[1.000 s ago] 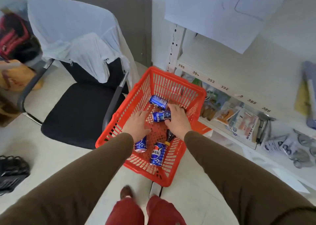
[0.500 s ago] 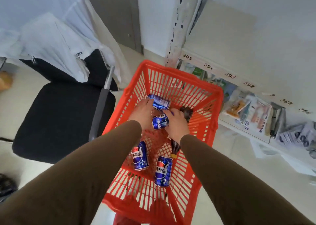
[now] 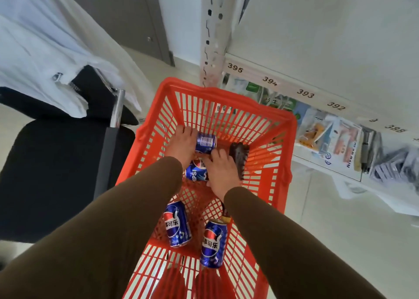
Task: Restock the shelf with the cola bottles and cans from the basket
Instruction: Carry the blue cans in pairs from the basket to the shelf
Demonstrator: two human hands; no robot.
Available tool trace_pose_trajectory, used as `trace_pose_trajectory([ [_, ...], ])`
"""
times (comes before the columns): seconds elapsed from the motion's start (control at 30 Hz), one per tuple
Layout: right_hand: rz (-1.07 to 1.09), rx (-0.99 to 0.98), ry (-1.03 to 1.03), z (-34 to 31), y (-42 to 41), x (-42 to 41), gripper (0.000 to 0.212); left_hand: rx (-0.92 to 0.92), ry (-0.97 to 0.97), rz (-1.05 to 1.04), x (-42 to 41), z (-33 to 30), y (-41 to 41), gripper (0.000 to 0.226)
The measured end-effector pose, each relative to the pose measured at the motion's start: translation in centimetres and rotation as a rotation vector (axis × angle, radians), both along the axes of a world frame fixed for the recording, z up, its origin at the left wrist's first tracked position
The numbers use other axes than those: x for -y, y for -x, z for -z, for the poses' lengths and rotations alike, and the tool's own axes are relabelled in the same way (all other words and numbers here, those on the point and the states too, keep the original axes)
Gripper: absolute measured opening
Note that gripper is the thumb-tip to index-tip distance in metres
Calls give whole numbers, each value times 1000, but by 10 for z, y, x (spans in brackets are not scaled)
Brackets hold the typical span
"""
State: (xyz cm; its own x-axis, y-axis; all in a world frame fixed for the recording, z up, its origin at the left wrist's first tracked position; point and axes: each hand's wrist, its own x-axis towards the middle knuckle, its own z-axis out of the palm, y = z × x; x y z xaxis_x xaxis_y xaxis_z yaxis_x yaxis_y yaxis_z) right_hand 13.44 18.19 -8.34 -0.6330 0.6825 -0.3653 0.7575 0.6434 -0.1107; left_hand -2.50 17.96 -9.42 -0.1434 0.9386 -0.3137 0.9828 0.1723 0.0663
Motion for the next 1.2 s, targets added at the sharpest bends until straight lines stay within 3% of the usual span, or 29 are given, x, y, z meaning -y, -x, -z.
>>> trace_pose_trajectory([
  [0.13,-3,-39,97,1,0,5,63,-56,74,13,0,9,3,51],
  [0.27,-48,-51,117,-14,-4,5,67,9,119,-26,3,-2,4,54],
  [0.4,-50,-67,116,-50,-17,5,66,212,169,-127,6,-38,2,52],
  [0.57,96,-151,178,-109,-45,7,75,260,178,-98,7,-105,4,43],
  [0.83,728,-688,288,-203,-110,29,92,538,-29,-15,9,-233,-22,64],
  [0.97,1071,-1134,393,-249,-160,56,96,702,-125,50,6,-299,-77,68],
  [1.07,1199,-1321,298,-283,-208,84,69,822,-126,139,6,-339,-133,60],
  [1.2,1350,-1541,178,-326,-282,135,62,914,-124,329,15,-384,-232,48],
])
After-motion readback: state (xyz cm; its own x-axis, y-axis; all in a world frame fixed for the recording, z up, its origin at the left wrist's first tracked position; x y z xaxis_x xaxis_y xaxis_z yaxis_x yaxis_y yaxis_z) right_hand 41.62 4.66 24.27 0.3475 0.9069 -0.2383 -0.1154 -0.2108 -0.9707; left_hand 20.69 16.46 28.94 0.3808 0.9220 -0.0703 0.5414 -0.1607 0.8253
